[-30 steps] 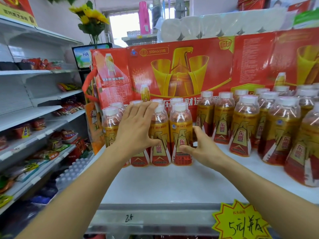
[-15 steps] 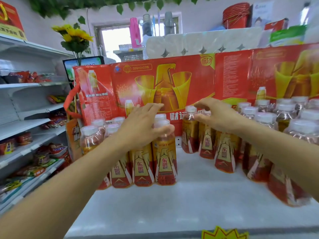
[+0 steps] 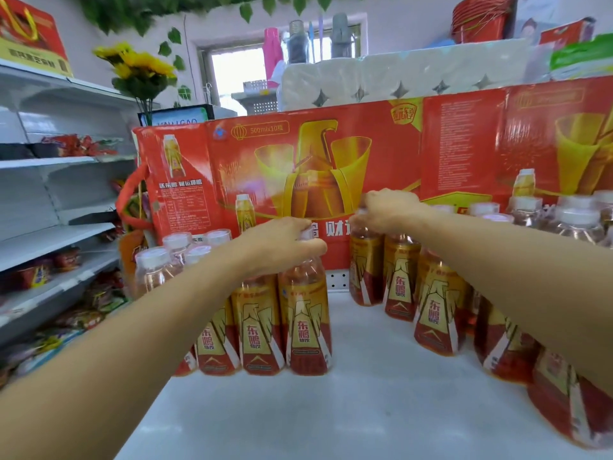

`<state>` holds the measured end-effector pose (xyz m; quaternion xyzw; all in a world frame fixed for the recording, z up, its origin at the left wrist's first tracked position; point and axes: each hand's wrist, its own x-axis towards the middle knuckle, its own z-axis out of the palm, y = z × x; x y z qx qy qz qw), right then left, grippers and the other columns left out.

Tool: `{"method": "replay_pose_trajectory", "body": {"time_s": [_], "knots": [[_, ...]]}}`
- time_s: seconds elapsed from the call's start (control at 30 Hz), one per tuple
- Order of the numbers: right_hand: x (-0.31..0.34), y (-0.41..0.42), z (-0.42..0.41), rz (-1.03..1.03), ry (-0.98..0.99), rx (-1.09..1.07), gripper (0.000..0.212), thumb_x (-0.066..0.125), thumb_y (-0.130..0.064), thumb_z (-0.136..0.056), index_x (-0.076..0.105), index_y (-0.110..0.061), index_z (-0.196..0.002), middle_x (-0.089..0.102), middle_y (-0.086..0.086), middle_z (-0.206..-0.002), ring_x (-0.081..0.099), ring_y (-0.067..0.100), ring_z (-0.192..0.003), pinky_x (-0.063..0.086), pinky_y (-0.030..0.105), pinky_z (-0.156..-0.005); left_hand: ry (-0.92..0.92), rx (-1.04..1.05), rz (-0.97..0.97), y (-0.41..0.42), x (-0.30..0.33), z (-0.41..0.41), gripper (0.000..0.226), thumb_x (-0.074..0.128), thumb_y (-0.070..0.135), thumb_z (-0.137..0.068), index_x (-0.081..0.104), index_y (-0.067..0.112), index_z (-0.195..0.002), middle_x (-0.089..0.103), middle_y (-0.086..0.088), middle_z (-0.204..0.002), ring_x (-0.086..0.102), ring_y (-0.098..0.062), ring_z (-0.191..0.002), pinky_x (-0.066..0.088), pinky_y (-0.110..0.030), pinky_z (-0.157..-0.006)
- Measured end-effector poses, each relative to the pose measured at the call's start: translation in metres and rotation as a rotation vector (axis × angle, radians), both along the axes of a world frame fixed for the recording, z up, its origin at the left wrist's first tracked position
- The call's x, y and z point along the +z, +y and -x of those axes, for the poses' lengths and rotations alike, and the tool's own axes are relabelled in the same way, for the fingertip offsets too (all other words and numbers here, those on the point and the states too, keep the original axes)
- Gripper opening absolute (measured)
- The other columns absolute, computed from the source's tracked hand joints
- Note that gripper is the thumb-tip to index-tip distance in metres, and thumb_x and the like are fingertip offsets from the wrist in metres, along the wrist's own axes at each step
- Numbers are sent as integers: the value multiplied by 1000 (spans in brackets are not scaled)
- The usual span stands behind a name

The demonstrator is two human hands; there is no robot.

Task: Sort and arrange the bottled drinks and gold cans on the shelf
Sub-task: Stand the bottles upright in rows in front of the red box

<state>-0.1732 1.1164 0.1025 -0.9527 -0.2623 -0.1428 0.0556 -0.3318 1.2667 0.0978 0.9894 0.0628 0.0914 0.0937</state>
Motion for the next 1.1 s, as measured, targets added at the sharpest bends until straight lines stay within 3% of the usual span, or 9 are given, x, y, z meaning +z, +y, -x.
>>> {"method": "replay_pose_trajectory", "body": {"time_s": [0.1,0.2,0.3,0.47,0.67,0.83,1.0,1.1], "knots": [[2,4,0,-68,50,-3,43,59,-55,-88,58,-15,-105,60,-1,-79,59,20,-71,49,35,-67,15,-5,-25,-1,1,1,70,43,58,-92,30,23,-151,37,0,-154,41,-21,-135,37,-39,-107],[7,2,-1,-117,147,89,47,67,-45,-87,56,-13,-120,64,8,-106,63,26,-89,55,38,-78,12,-1,-42,0,1,1,71,41,59,-93,26,24,-153,29,2,-158,33,-20,-141,32,-40,-111],[10,-3,6,-91,191,225,47,66,-35,-89,54,-19,-131,60,8,-126,60,26,-105,50,35,-87,12,4,-59,-2,1,1,71,39,59,-93,24,24,-153,25,4,-159,29,-18,-143,30,-40,-111],[13,-11,22,-103,321,386,43,67,-37,-88,56,-26,-128,70,-1,-89,62,9,-83,44,29,-75,35,-4,-54,-4,2,4,73,38,61,-93,20,25,-155,17,7,-162,23,-16,-146,26,-41,-115],[14,-8,34,-121,349,460,42,65,-33,-91,56,-26,-131,71,2,-91,66,12,-84,47,24,-72,27,2,-71,-3,1,4,75,35,64,-92,20,26,-154,19,8,-161,24,-17,-146,27,-42,-114],[14,-7,37,-131,377,490,42,67,-31,-90,56,-27,-131,69,2,-104,68,16,-90,55,32,-84,36,3,-88,-4,1,5,77,33,67,-91,19,26,-155,17,8,-161,24,-17,-146,27,-44,-114],[11,-8,36,-127,388,490,44,64,-35,-92,53,-31,-134,66,2,-106,66,15,-90,52,33,-87,47,8,-100,-4,1,6,80,31,69,-90,18,25,-155,16,8,-162,22,-17,-146,26,-48,-114],[6,-7,35,-66,358,450,51,60,-42,-93,44,-35,-141,55,1,-135,55,19,-118,43,41,-103,46,14,-101,-6,2,6,81,31,70,-89,17,25,-155,14,7,-162,22,-18,-147,26,-48,-115]]}}
